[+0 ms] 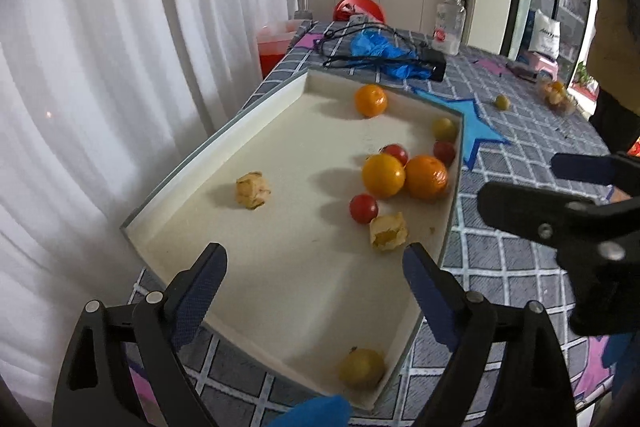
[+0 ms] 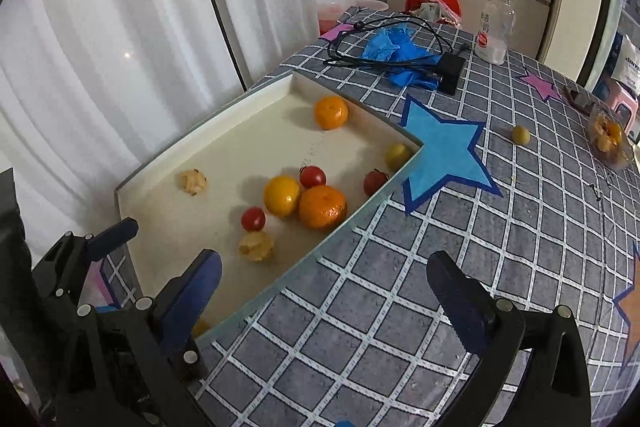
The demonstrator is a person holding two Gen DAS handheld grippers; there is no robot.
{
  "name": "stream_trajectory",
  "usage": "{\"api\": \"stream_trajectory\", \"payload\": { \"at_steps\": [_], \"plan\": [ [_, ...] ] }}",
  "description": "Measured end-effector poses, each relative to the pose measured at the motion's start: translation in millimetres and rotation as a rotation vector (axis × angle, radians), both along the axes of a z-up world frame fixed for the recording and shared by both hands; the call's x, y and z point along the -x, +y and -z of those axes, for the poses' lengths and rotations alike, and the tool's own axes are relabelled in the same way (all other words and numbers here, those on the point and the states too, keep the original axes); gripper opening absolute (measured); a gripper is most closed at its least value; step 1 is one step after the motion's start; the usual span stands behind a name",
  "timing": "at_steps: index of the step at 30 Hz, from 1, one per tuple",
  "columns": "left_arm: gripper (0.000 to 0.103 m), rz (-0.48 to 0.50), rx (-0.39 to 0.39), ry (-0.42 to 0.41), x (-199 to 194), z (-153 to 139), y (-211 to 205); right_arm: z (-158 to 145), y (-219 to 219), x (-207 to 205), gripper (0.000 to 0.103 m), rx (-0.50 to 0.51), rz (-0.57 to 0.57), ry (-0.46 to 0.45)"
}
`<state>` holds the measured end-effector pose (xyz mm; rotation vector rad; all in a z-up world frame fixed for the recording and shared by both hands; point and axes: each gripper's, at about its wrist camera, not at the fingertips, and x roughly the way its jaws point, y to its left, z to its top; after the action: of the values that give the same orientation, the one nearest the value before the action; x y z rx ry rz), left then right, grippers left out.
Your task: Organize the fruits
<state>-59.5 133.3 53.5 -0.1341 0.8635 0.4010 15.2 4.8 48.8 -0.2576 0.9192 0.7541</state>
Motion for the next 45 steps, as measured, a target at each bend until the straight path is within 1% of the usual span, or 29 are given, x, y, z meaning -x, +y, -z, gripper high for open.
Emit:
{"api": "stream_trajectory", "payload": {
  "at_steps": [4, 12, 24, 45],
  "plan": [
    [0.091, 0.004, 0.002, 0.016, 0.7, 4.8, -3.7, 1.0, 0.0, 4.4, 0.103, 0.013, -0.01, -0.009],
    [0.092, 0.01, -0.02, 0.023, 0.4, 5.5, -9.0, 2.5, 1.9, 6.4, 0.103, 0.024, -0.021, -0.007],
    [0.092, 0.004, -0.035, 0.028, -2.8, 8.7, -8.1, 10.3, 4.8, 0.2, 0.103, 0.03, -0.02, 0.021],
    [0.092, 0.016, -0.035, 0.045, -8.2, 13.9, -9.7, 18.3, 10.8, -4.6, 0.103, 0.052, -0.025, 0.031]
  ]
}}
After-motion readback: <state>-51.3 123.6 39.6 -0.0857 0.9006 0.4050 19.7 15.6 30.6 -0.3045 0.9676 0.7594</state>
